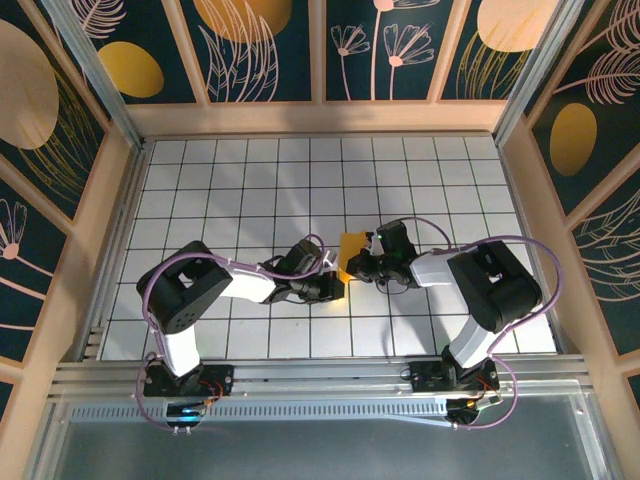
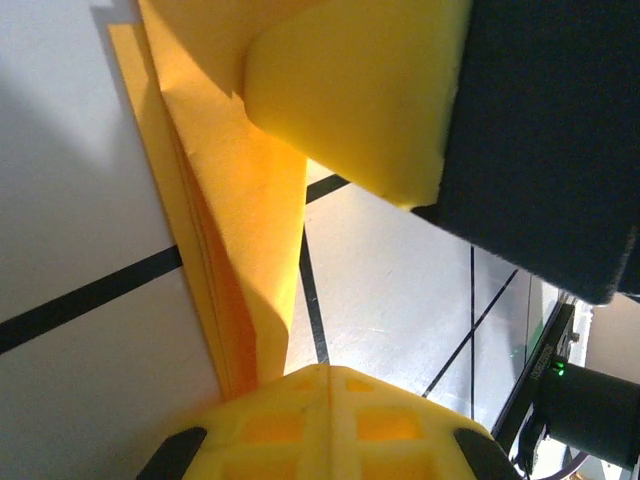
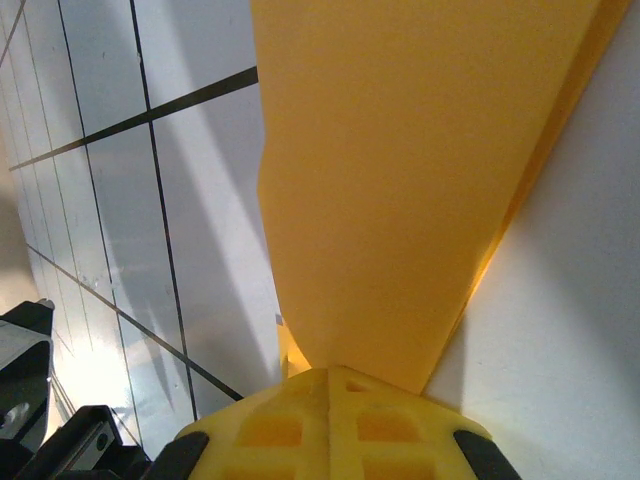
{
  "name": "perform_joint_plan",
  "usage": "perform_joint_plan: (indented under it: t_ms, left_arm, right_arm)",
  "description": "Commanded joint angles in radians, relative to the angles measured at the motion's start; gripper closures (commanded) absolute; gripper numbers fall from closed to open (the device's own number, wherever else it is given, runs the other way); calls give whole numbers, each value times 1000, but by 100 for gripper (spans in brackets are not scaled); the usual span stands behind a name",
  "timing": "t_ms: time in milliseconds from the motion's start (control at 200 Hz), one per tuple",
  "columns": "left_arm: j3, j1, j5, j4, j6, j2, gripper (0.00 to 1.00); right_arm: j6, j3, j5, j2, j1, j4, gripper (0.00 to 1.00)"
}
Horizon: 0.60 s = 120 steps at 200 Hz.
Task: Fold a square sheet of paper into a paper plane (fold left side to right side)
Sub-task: Fold the wing for the fifth time at the center of the table.
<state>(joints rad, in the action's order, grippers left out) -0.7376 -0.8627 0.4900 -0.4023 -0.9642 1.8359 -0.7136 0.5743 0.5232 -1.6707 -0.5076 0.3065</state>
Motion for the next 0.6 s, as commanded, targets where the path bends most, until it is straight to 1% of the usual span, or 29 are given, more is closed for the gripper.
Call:
perform_joint_plan:
  t_ms: [0,380,520,596]
  left_arm:
    - [19,6,13,-10,-14,17,98]
    - [43,-2,9,0,-4,16,98]
    - [28,-20,-34,85,33,13,99]
    - [31,-31,-51,104,40,7,99]
  right_arm:
    - [33,-26,-103,-74,-3,-155,100]
    - [40,-13,-109,-82,-2,-170,100]
    - [41,-11,-109,-85,-2,-171,100]
    - [41,-10,-109,-84,-1,-173,100]
